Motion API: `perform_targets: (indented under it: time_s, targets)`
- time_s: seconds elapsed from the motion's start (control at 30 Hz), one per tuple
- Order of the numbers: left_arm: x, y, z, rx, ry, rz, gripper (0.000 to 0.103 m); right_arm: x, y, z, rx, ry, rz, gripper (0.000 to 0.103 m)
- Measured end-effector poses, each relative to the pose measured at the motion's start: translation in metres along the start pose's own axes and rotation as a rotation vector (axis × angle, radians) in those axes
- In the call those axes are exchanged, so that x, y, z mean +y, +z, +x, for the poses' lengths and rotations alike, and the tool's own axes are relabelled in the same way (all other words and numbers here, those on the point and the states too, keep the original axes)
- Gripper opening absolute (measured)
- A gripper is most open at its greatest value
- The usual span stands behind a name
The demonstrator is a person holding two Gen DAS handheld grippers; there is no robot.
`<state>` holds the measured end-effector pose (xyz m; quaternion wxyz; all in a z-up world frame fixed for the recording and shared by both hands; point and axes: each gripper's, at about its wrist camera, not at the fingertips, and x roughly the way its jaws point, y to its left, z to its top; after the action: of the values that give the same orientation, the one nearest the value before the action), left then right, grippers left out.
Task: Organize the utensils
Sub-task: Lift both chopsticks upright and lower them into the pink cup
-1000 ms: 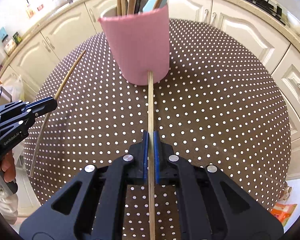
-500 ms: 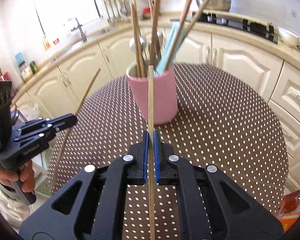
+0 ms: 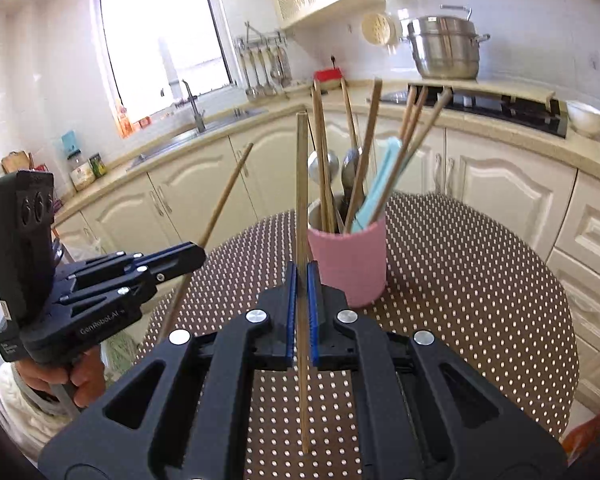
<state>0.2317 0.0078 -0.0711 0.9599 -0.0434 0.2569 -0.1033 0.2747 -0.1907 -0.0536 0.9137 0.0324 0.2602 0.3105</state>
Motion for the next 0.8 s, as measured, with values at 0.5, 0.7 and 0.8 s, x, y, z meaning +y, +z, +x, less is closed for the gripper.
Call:
perform_targets:
  time_s: [0.5, 0.7, 0.8]
  targets:
    - [-0.005, 0.036, 0.013, -0.141, -0.106, -0.013, 0.006, -0.008, 0.042, -0.003, -0.193, 0.015, 0.020, 0.006]
    - [0.005, 0.061, 0.028, -0.211, -0.174, -0.073, 0.006, -0.011, 0.064, -0.003, -0.282, -0.013, -0.003, 0.006]
    - [0.010, 0.071, 0.038, -0.248, -0.199, -0.102, 0.006, -0.018, 0.074, 0.001, -0.316, -0.026, -0.004, 0.006]
